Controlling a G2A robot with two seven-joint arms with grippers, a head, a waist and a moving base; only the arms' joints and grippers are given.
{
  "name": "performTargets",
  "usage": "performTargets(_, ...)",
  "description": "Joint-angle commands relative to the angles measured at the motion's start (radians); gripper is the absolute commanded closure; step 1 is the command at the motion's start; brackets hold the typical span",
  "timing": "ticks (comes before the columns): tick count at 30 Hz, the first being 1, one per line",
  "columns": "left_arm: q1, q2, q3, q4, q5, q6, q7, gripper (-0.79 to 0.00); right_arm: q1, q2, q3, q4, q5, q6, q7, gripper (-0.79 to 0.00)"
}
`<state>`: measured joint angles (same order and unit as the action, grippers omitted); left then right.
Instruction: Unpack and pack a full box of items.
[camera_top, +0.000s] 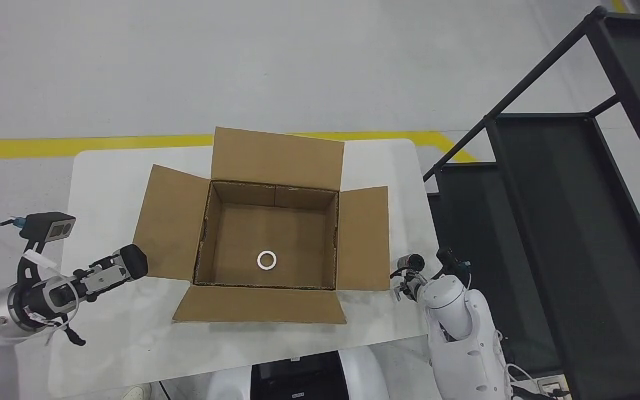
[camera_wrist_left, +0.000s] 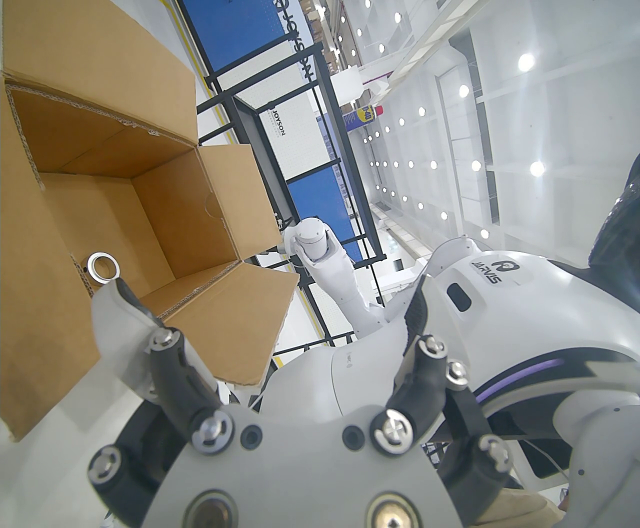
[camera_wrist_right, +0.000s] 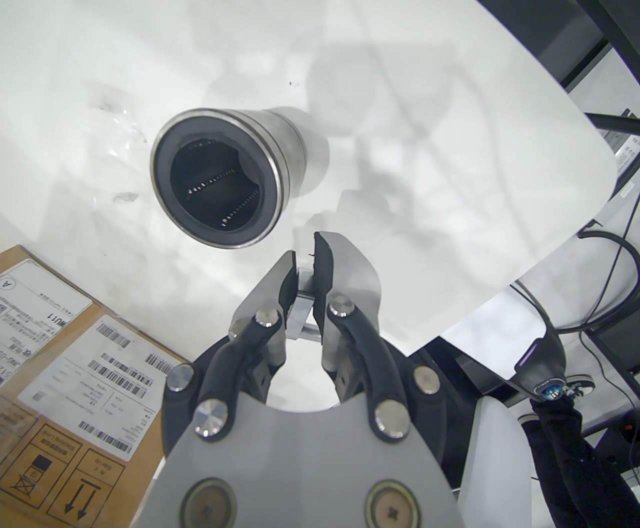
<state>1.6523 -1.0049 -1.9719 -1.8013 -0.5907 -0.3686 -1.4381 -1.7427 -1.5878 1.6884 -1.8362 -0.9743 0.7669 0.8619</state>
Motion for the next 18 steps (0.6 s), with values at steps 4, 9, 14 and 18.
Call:
performTargets(4, 0.0, 0.0, 0.0, 0.0, 0.0, 0.0, 0.0, -0.785, 0.008, 0.003, 0.018, 0.044, 0.031, -0.019, -0.04, 0.0)
performTargets(9, 0.0, 0.0, 0.0, 0.0, 0.0, 0.0, 0.0, -0.785, 0.019, 0.011, 0.055, 0.082, 0.047, -0.017, -0.049, 0.0)
performTargets(14, 0.0, 0.0, 0.0, 0.0, 0.0, 0.0, 0.0, -0.785, 0.029, 0.018, 0.084, 0.129, 0.063, -0.013, -0.059, 0.0)
performTargets(18, 0.0, 0.0, 0.0, 0.0, 0.0, 0.0, 0.0, -0.785, 0.036, 0.022, 0.1, 0.156, 0.085, -0.007, -0.075, 0.0)
